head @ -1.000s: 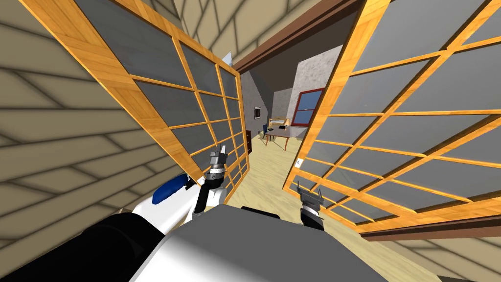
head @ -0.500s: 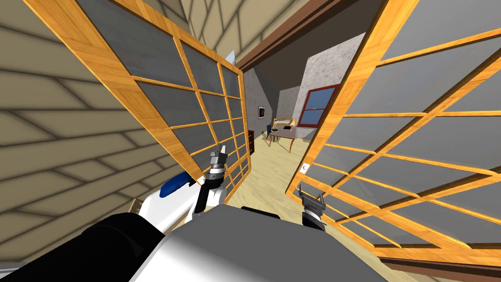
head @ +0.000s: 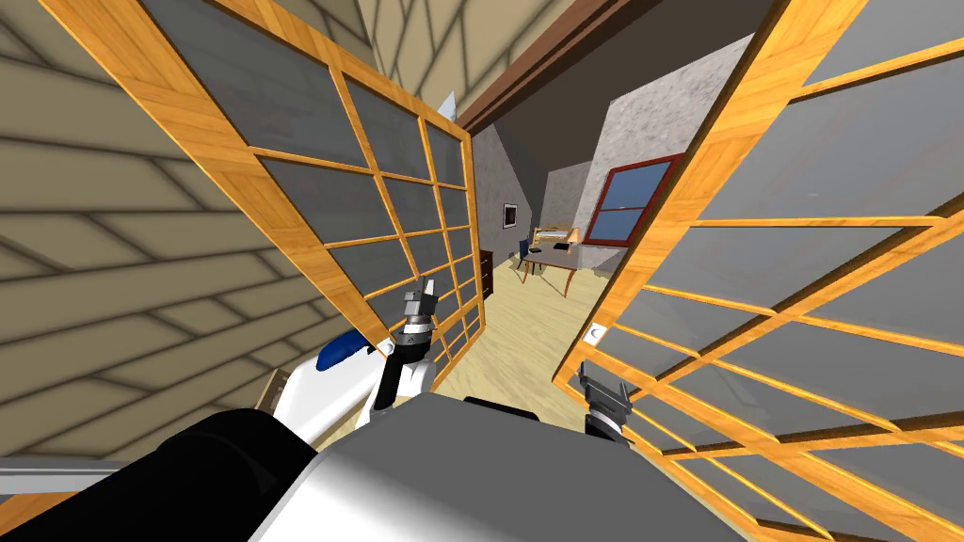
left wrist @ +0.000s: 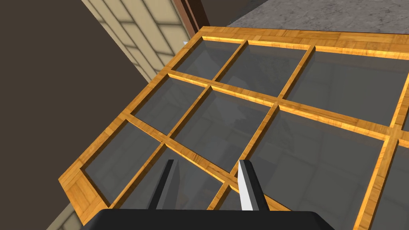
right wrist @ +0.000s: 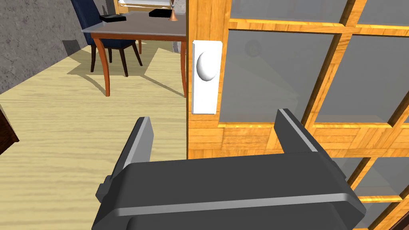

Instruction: Pull the door open

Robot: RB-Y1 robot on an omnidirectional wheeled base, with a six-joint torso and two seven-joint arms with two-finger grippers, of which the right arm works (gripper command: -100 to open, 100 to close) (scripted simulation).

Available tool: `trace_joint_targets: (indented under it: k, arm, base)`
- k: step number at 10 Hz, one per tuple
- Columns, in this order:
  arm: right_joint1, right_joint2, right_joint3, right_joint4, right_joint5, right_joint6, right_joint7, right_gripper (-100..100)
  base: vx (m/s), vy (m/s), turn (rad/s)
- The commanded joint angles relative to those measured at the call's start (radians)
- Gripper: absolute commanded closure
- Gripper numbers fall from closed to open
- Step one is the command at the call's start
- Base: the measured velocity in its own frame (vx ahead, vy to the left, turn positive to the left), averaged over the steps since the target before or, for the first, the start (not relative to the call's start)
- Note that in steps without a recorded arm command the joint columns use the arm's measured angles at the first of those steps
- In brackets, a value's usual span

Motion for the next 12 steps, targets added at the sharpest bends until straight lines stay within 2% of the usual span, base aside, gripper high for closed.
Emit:
trace_joint_targets:
  k: [1, 6, 7, 8, 12]
  arm:
    - [-0.002, -0.010, 0.012, 0.027, -0.035, -0.015, -0.035, -100]
    - [-0.023, -0.029, 0.041, 0.113, -0.114, -0.052, -0.117, -100]
    - [-0.021, -0.027, 0.039, 0.108, -0.106, -0.050, -0.111, -100]
    - [-0.020, -0.048, 0.039, 0.131, -0.105, -0.053, -0.151, -100]
    - [-0.016, -0.086, 0.038, 0.166, -0.101, -0.055, -0.216, -100]
  base:
    - [0.073, -0.064, 0.158]
    - [0.089, -0.095, 0.130]
    - [0.042, -0.038, 0.019]
    - [0.131, 0.002, -0.010]
    - [0.139, 0.011, -0.004]
